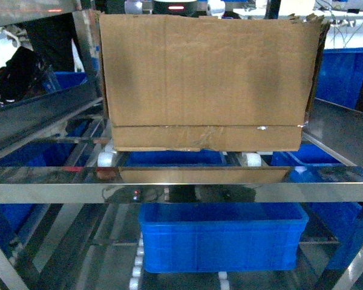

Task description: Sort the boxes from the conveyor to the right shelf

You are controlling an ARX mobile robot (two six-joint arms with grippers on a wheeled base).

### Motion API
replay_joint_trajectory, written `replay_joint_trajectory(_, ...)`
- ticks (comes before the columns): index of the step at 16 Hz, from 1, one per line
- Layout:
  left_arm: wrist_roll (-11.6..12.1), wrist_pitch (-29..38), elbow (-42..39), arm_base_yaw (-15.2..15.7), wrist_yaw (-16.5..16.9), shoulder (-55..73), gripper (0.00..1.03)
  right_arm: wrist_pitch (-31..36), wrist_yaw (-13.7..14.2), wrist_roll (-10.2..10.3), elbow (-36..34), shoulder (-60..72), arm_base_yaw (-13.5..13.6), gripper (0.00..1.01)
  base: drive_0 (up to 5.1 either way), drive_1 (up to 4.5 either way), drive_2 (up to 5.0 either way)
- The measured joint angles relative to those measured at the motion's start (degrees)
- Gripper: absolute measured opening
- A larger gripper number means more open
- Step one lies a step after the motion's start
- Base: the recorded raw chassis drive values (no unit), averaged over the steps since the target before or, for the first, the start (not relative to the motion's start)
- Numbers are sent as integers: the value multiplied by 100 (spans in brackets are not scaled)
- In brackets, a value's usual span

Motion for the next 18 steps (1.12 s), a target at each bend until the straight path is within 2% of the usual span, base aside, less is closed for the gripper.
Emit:
replay_joint_trajectory(5, -79, -7, -46, 42, -26, 46, 98, 66, 55, 2, -52, -83, 4, 98, 0, 0, 0)
replay_joint_trajectory(6, -79, -13, -48, 42, -22, 52, 98, 645, 404, -52, -236, -105, 66, 95, 0, 0, 0)
replay_joint_trajectory(7, 2, 433, -173, 57, 66, 48, 96, 1508, 1119, -195, -610, -219, 177, 90, 0, 0, 0)
replay_joint_trajectory(8, 146, 1049, -393, 94, 245, -7, 93, 1932, 1545, -280, -841, -310, 179, 87, 0, 0, 0)
replay_joint_trajectory(9, 706, 2271, -1152, 254, 704, -358, 80, 3119, 2677, -490, -1794, -769, 192, 74, 0, 0, 0)
replay_joint_trajectory(10, 1134, 3088, -1891, 466, 885, -730, 68, 4002, 3440, -603, -2535, -1128, -20, 61, 0, 0, 0)
replay_joint_trajectory(11, 1384, 3639, -2455, 675, 1029, -1016, 53, 4562, 3574, -625, -3108, -1401, -221, 47, 0, 0, 0)
replay_joint_trajectory(12, 1478, 3801, -2850, 780, 1213, -1226, 40, 4793, 3456, -664, -3626, -1659, -262, 34, 0, 0, 0)
replay_joint_trajectory(14, 1576, 3926, -3528, 1016, 1449, -1661, 15, 4975, 3254, -708, -4345, -2048, -417, 9, 0, 0, 0)
replay_joint_trajectory(15, 1576, 3974, -3757, 1143, 1526, -1864, 2, 5040, 3204, -723, -4636, -2282, -529, 2, 0, 0, 0)
replay_joint_trajectory(18, 1589, 3952, -4323, 1353, 1797, -2441, 2, 5084, 2994, -730, -5265, -2879, -680, 2, 0, 0, 0)
